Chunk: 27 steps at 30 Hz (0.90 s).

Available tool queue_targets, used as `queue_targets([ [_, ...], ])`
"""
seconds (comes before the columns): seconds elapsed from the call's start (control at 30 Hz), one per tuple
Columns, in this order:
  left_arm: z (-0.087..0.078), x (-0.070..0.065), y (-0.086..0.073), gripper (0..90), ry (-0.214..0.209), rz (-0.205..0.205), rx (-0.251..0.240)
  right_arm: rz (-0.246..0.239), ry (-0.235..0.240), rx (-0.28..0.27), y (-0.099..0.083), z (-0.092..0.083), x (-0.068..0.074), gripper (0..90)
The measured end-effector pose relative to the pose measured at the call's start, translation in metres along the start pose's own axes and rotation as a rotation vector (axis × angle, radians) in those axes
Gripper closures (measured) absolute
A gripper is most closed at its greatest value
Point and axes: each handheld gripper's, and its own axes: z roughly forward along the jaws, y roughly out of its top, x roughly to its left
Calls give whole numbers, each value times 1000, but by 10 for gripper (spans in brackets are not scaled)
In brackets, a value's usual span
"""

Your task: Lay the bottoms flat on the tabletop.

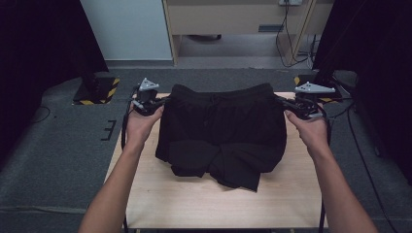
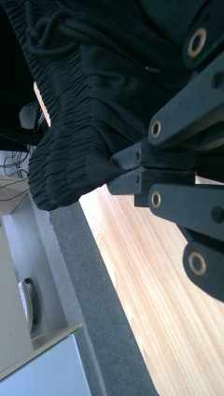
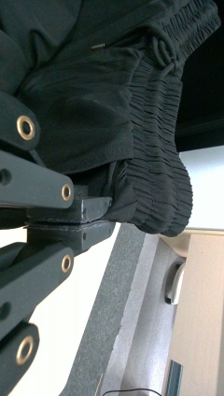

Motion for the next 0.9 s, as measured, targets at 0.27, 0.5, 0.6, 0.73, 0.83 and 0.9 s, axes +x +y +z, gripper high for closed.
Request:
queue_targets([
  [0.27, 20, 11, 1, 889, -4, -24, 18, 9, 14, 15, 0, 17, -13, 889],
  [0.5, 43, 26, 11, 889, 0, -35, 38, 26, 13, 35, 5, 42, -24, 889],
  [0.6, 57, 36, 21, 889, -5, -59, 41, 36, 1, 55, 13, 56, -34, 889],
  [0.73, 80, 50, 42, 887, 3, -70, 46, 51, -29, 55, 35, 75, -50, 886],
  [0.83, 102, 56, 49, 688, 26, -113, 77, 76, -127, 64, 42, 91, -60, 665],
  [0.9, 104, 54, 45, 545, 64, -102, 80, 108, -159, 93, 34, 98, -58, 507],
])
